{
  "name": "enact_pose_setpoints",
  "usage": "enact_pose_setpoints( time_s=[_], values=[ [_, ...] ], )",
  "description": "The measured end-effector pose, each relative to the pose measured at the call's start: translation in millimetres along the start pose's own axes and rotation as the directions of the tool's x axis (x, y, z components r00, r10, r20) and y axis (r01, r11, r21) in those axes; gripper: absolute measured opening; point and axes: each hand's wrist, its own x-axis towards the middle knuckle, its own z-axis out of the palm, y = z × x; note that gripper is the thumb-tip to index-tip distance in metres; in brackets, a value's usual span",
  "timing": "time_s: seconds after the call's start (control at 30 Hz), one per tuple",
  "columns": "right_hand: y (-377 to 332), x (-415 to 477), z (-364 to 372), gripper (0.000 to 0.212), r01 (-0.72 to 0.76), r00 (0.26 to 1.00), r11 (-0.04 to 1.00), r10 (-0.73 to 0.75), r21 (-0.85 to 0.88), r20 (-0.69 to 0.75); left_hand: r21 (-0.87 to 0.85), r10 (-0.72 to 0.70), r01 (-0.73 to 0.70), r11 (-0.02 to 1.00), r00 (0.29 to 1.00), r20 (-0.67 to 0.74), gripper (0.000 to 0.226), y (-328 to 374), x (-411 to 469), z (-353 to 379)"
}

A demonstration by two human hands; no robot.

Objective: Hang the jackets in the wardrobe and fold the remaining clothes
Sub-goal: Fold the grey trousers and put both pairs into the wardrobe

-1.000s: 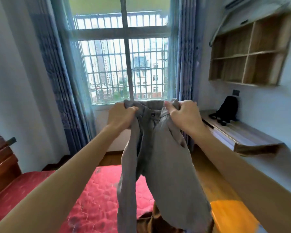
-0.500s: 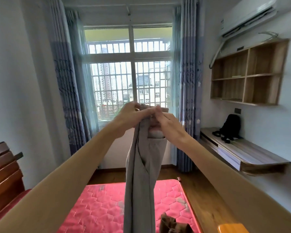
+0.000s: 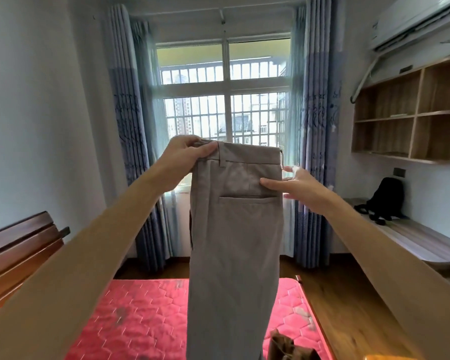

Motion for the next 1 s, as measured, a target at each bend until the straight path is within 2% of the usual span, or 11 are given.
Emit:
enact_pose_setpoints(
  time_s=[0.1,0.17,0.23,0.33,0.47,0.53,0.63,0.77,0.9,0.93,1.0],
  values=[
    [-3.4,5.3,4.1,0.04,0.148,0.985,0.988,-0.144,0.048,-0.091,0.184,0.072,-0.072,0.98,0.997,0.008,0.022,-2.0,5.3,-18.4],
    [-12.3,13.0,11.9,0.019,0.296,0.93,0.955,-0.283,0.023,-0.235,0.386,0.176,-0.166,0.907,0.984,0.01,0.035,-3.2,9.6,-32.0],
    [-23.1,20.6,20.9,0.009,0.362,0.867,0.931,-0.355,-0.049,-0.35,0.508,0.277,-0.24,0.827,0.961,0.003,0.036,-1.6,12.3,-43.9],
    [-36.7,27.8,28.3,0.023,0.348,0.849,0.912,-0.405,-0.216,-0.339,0.594,0.335,-0.268,0.758,0.942,-0.002,0.033,-10.4,18.8,-59.6],
    [-49.0,26.6,27.7,0.021,0.4,0.845,0.878,-0.465,-0.263,-0.264,0.552,0.343,-0.267,0.79,0.939,-0.036,0.033,-29.0,26.0,-75.4],
    [-49.9,28.3,25.9,0.028,0.395,0.852,0.872,-0.465,-0.288,-0.239,0.508,0.324,-0.267,0.819,0.946,-0.024,0.02,-34.3,28.6,-77.6],
    [-47.7,31.1,21.0,0.041,0.373,0.865,0.861,-0.457,-0.345,-0.206,0.478,0.3,-0.257,0.84,0.954,-0.014,0.018,-40.7,32.2,-74.8],
    [-35.8,42.5,14.4,0.035,0.324,0.883,0.827,-0.438,-0.46,-0.165,0.555,0.311,-0.261,0.79,0.95,0.004,0.022,-51.8,36.0,-66.0],
    [-20.0,60.9,18.4,0.03,0.25,0.904,0.776,-0.401,-0.58,-0.146,0.737,0.318,-0.186,0.65,0.947,-0.041,0.028,-65.7,44.2,-57.7],
    [-17.2,65.6,22.2,0.028,0.23,0.91,0.774,-0.385,-0.59,-0.15,0.756,0.296,-0.154,0.637,0.954,-0.056,0.029,-69.4,46.9,-55.5],
    [-9.2,79.3,30.3,0.024,0.181,0.929,0.776,-0.336,-0.605,-0.153,0.718,0.214,-0.082,0.691,0.972,-0.095,0.031,-76.1,50.8,-52.1]
  ],
)
